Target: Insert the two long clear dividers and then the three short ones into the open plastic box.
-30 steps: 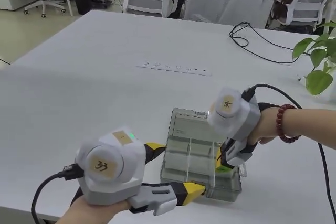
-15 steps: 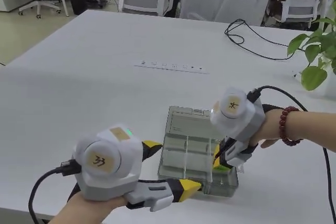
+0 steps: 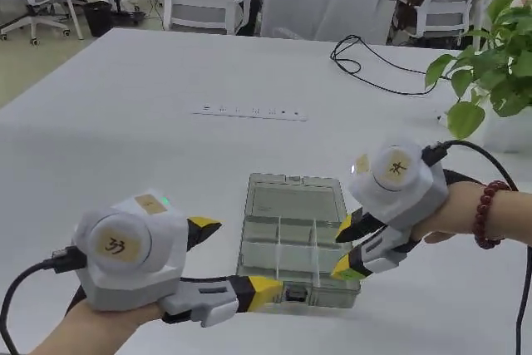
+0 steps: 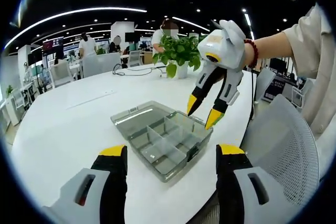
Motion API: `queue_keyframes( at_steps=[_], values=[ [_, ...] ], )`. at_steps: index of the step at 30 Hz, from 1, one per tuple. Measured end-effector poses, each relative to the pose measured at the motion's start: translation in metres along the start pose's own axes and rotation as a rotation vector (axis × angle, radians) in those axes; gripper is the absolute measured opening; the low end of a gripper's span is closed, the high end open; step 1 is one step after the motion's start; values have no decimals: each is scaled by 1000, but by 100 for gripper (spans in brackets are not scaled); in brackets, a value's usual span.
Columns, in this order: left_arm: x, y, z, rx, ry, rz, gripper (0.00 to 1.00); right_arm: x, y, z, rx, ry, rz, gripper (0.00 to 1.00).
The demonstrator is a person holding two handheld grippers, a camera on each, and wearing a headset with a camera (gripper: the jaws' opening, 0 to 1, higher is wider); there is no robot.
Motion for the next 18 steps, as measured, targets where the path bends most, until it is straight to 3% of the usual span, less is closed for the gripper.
queue_keyframes(
  at_steps=[2,6,8,12,18],
  values=[
    [2,-1,-3,6,0,-23,69,3,0,-5,-51,-42,34,35],
    [3,-2,-7,9,5,-9,71,10,-4,-14,-122,-96,63,42],
    [5,-3,-10,11,7,-5,72,11,-3,-18,-181,-138,102,46],
    [7,-5,-11,29,14,7,74,17,-2,-25,-272,-172,176,54],
    [8,0,-11,40,13,20,77,25,-6,-26,-347,-198,254,64]
  ],
)
Point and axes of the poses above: the centre of the closed fingertips' face, and the gripper's own axes: z roughly forward along the fingers, x roughly to its left, y roughly out of its top, the point moved 4 cm from there along -z, roughly backward along the fingers, and after that the axes turned 14 degrees about y, right-handed, at the moved point
